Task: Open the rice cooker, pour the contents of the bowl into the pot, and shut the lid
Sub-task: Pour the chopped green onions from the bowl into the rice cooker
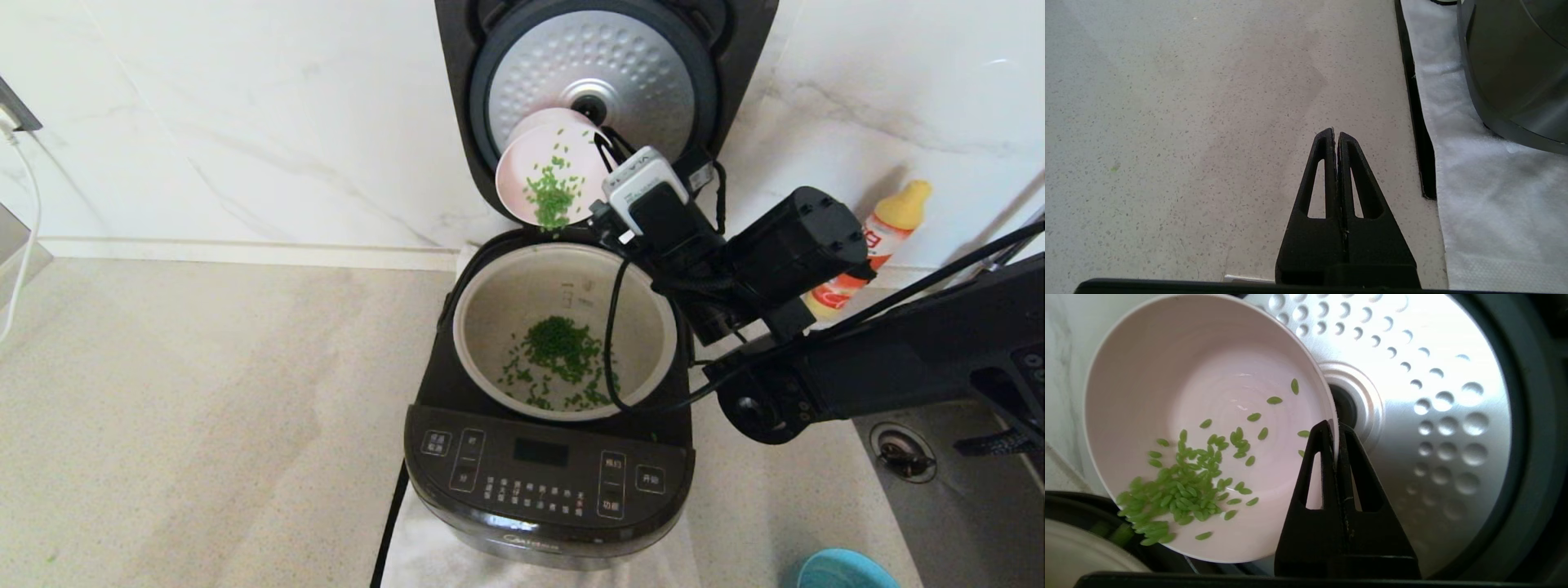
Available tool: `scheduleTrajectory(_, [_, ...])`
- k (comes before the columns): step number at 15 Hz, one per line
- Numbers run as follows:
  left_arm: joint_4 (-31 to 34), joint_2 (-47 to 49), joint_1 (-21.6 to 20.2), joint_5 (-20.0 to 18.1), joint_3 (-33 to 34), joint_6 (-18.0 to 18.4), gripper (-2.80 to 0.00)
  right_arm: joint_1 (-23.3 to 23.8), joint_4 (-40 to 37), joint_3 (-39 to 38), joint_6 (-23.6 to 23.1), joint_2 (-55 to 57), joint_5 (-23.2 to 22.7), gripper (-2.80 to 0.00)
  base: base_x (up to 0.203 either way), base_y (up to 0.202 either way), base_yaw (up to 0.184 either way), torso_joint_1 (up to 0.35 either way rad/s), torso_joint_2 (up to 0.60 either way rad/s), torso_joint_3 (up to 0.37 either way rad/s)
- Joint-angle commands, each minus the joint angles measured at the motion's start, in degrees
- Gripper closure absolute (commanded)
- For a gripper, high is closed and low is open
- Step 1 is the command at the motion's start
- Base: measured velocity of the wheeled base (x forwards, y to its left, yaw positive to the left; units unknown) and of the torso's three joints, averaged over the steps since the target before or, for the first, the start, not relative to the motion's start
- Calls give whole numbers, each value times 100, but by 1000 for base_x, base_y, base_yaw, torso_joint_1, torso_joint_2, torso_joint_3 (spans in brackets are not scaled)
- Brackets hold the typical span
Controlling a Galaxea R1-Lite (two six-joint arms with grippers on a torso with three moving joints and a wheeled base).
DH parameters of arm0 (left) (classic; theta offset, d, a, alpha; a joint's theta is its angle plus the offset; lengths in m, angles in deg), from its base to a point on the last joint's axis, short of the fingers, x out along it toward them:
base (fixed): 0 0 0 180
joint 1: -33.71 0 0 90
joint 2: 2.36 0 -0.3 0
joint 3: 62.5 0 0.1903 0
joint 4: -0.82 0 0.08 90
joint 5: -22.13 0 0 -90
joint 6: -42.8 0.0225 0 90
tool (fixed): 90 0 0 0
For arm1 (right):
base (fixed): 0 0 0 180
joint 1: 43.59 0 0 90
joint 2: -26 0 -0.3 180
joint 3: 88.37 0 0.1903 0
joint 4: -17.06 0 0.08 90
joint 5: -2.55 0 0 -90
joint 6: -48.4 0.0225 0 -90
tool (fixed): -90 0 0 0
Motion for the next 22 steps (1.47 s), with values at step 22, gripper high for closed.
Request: scheduleTrajectory(22, [-2, -1, 1, 2, 53, 0, 0, -121, 59, -1450, -143, -423, 67, 0, 0, 0, 0, 0, 0, 0])
